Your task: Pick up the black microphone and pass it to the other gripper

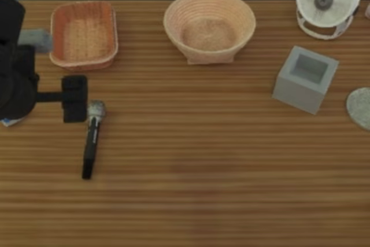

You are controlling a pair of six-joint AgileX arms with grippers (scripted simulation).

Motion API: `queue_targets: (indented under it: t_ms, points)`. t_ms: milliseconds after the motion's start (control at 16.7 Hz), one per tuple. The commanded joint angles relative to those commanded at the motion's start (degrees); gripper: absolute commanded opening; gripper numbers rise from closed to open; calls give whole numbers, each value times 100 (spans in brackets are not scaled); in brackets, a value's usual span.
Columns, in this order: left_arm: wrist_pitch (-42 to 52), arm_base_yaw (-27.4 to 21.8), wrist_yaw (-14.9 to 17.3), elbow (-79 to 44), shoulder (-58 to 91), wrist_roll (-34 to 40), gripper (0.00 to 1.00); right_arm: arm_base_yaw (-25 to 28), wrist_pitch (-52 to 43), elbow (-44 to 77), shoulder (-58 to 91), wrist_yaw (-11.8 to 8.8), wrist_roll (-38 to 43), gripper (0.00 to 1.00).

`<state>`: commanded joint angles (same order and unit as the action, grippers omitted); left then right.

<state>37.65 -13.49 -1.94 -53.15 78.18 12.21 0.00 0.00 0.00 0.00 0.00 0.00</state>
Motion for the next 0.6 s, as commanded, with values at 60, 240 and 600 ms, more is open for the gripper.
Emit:
queue_targets:
  t_ms: [60, 240, 600]
  points:
    - [230, -81, -17, -330, 517, 75, 100, 0, 0, 0, 0, 0, 0, 100]
    - [818, -293, -53, -1166, 1825, 265, 100, 0, 0, 0, 0, 0, 0, 100]
    - [1341, -487, -76, -1885, 2903, 430, 100, 0, 0, 0, 0, 0, 0, 100]
